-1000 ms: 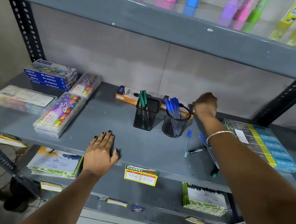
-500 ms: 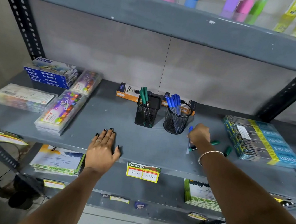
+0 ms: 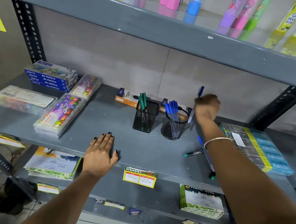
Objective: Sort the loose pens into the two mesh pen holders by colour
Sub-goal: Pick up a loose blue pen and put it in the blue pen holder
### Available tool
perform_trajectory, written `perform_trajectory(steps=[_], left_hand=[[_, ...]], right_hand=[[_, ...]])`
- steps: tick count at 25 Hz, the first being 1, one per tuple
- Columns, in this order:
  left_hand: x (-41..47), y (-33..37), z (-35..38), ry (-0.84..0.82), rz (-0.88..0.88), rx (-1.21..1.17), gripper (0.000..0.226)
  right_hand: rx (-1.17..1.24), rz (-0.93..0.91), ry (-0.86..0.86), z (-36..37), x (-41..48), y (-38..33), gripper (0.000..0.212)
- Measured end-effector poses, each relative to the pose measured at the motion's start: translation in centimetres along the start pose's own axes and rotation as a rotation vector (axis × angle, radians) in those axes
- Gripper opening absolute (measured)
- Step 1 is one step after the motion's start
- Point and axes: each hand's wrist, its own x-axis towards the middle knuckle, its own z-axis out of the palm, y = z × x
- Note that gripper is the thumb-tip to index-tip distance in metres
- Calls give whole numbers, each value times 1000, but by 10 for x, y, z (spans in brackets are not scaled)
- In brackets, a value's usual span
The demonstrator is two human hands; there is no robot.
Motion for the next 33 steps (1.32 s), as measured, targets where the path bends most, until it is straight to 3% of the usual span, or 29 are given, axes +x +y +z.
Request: perform_trajectory(steps=[4, 9, 15, 24, 30, 33], left_hand=[[-1, 1, -1, 5, -8, -30, 67], [-1, 1, -2, 9, -5, -38, 63], [-1, -2, 0, 8, -2, -13, 60], [-1, 0, -1, 1, 0, 4, 61], [-1, 1, -3, 18, 0, 9, 62], [0, 1, -3, 15, -2, 9, 62]], right_hand=[[19, -241, -20, 22, -24, -50, 24], [-43, -354, -215, 70, -46, -73, 24], [-204, -358, -312, 91, -44, -63, 23], [-1, -297, -71, 48, 7, -59, 23], [-75, -238, -71, 32, 17, -42, 25], [-229, -198, -168, 30, 13, -37, 31]])
